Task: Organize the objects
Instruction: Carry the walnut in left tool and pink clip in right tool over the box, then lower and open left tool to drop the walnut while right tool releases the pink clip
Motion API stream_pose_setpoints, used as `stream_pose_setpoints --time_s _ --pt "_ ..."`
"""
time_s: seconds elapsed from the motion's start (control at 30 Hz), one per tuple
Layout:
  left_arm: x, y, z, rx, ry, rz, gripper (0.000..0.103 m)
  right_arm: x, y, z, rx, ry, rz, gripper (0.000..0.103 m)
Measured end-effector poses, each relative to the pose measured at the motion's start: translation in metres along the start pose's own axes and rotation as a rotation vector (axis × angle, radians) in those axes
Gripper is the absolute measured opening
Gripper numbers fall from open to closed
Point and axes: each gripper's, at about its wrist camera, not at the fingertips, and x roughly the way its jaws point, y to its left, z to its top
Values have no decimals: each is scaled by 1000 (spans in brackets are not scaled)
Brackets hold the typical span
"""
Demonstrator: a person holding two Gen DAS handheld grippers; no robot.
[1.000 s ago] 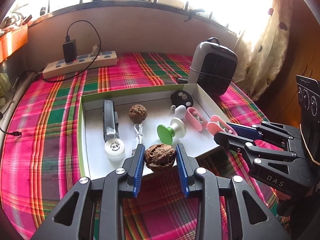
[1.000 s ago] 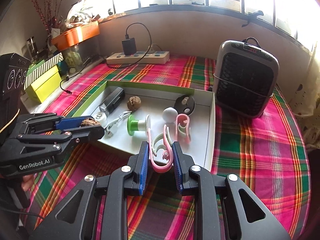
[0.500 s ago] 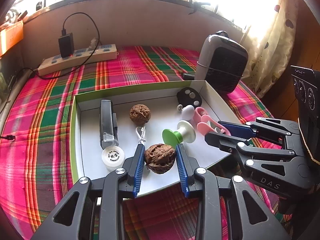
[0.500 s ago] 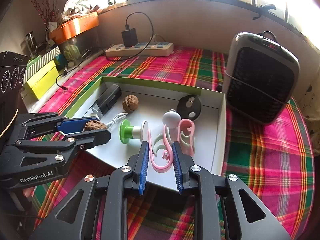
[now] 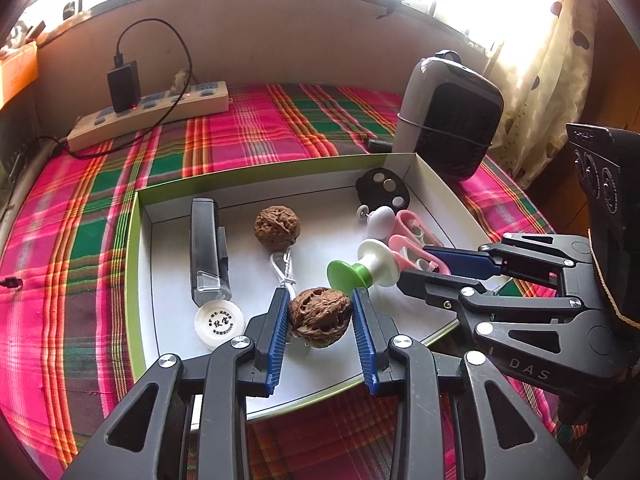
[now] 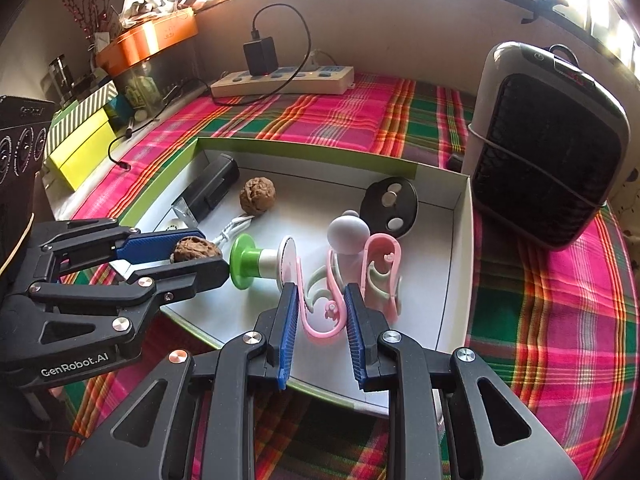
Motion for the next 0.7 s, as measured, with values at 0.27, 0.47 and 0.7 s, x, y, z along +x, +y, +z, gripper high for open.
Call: stream_pose_setpoints --time_s 0.27,0.47,0.7 --pt "1 -4 1 27 -1 30 29 3 -1 1 -7 12 -23 24" --pt "1 -5 0 46 -1 51 29 4 -2 2 -23 11 -65 24" --pt "0 -9 -1 65 0 67 29 5 -3 1 -21 9 -74 25"
